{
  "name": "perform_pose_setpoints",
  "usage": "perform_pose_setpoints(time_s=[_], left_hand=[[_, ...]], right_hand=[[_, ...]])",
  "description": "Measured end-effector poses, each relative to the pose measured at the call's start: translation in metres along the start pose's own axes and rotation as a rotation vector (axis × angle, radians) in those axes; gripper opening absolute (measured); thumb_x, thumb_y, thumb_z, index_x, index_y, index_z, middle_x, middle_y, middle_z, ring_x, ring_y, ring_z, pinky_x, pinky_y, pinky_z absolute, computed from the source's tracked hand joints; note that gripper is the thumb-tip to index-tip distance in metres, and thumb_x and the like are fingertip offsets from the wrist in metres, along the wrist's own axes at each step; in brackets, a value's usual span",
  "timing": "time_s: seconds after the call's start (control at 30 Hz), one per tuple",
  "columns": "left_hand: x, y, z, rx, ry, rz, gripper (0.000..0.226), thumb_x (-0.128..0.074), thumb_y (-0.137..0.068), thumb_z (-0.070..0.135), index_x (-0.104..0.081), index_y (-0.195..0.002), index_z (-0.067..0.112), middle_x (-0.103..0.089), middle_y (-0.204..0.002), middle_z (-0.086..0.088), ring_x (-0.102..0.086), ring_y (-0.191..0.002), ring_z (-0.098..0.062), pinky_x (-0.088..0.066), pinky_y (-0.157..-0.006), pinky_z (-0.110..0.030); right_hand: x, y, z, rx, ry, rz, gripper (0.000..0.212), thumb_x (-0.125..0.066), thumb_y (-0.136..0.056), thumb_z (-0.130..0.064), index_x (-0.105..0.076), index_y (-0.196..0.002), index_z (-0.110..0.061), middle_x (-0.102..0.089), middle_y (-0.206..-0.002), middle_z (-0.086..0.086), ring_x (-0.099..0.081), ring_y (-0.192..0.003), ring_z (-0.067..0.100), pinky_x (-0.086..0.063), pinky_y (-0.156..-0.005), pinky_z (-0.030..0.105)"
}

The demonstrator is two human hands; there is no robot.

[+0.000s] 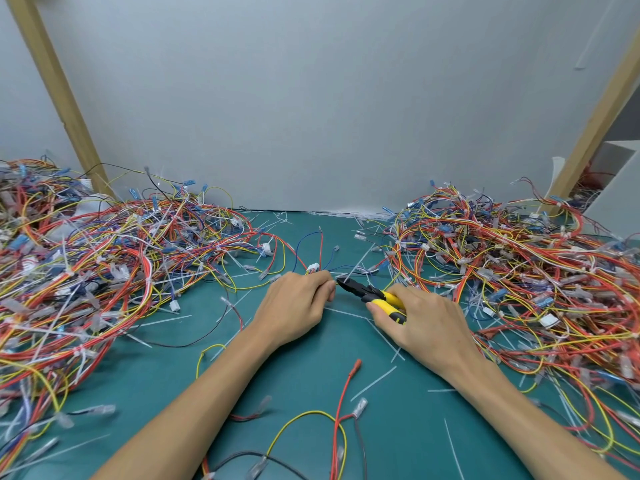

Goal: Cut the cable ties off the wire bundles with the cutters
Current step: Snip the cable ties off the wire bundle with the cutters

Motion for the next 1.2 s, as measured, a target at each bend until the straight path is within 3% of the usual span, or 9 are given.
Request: perform_pose_setpoints(time_s=[0.33,0.63,0.73,0.83,0.93,1.07,1.2], left_hand=[[0.0,0.0,0.0,-0.004,-0.019,0.001,0.025,-0.041,-0.101,0.028,-0.051,-0.077,0.029,-0.043,-0.055,0.004,-0.037,-0.059,-0.024,-0.033,-0.058,-0.036],[-0.001,0.0,0.001,0.001,-0.043,-0.008,0.025,-0.04,-0.101,0.03,-0.059,-0.085,0.026,-0.042,-0.057,0.006,-0.052,-0.067,-0.032,-0.04,-0.063,-0.038],[-0.001,-0.001,0.0,0.012,-0.037,-0.019,0.026,-0.041,-0.101,0.031,-0.062,-0.087,0.026,-0.042,-0.055,0.007,-0.055,-0.069,-0.031,-0.035,-0.061,-0.036],[0.003,-0.002,-0.002,0.043,0.031,-0.026,0.026,-0.042,-0.101,0.031,-0.063,-0.086,0.026,-0.058,-0.063,0.004,-0.057,-0.072,-0.027,-0.038,-0.063,-0.036],[0.009,-0.004,-0.006,0.091,0.16,0.015,0.026,-0.046,-0.1,0.028,-0.06,-0.079,0.028,-0.056,-0.058,0.004,-0.054,-0.063,-0.02,-0.042,-0.064,-0.035],[0.014,-0.004,-0.007,0.115,0.285,0.051,0.018,-0.054,-0.097,0.026,-0.067,-0.086,0.02,-0.065,-0.062,0.003,-0.058,-0.062,-0.011,-0.045,-0.066,-0.029],[0.021,-0.005,-0.002,0.126,0.393,0.058,0.019,-0.054,-0.098,0.029,-0.07,-0.095,0.02,-0.069,-0.074,0.012,-0.061,-0.072,-0.001,-0.044,-0.069,-0.018]], right_hand=[[0.001,0.0,0.0,0.003,-0.008,0.019,0.055,-0.028,-0.083,-0.073,-0.057,-0.085,-0.027,-0.058,-0.07,-0.008,-0.059,-0.07,0.019,-0.034,-0.054,0.03],[0.01,0.0,0.012,-0.166,-0.277,0.2,0.036,-0.044,-0.087,-0.068,-0.054,-0.091,-0.034,-0.056,-0.075,-0.012,-0.053,-0.068,0.014,-0.037,-0.056,0.029],[0.012,0.0,0.009,-0.098,-0.381,0.206,0.036,-0.049,-0.088,-0.066,-0.061,-0.097,-0.033,-0.06,-0.08,-0.016,-0.054,-0.071,0.008,-0.044,-0.061,0.03],[0.016,0.004,0.002,0.017,-0.481,0.2,0.032,-0.059,-0.082,-0.059,-0.069,-0.093,-0.031,-0.064,-0.076,-0.018,-0.058,-0.067,0.004,-0.05,-0.064,0.029],[0.017,0.01,-0.006,0.106,-0.394,0.173,0.035,-0.063,-0.075,-0.059,-0.072,-0.093,-0.03,-0.069,-0.076,-0.015,-0.061,-0.064,0.005,-0.054,-0.063,0.029],[0.017,0.011,-0.01,0.206,-0.224,0.126,0.037,-0.065,-0.071,-0.059,-0.073,-0.093,-0.03,-0.071,-0.085,-0.017,-0.066,-0.078,0.008,-0.055,-0.067,0.031],[0.014,0.008,-0.008,0.192,-0.234,-0.008,0.048,-0.061,-0.074,-0.062,-0.071,-0.109,-0.031,-0.068,-0.104,-0.019,-0.062,-0.1,0.006,-0.052,-0.085,0.03]])
Point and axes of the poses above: each hand's wrist, its own y-axis away from the middle knuckle, its own x-axis out of the back of the hand, z = x × y, the point moved 3 cm from there along -y, towards the middle knuckle
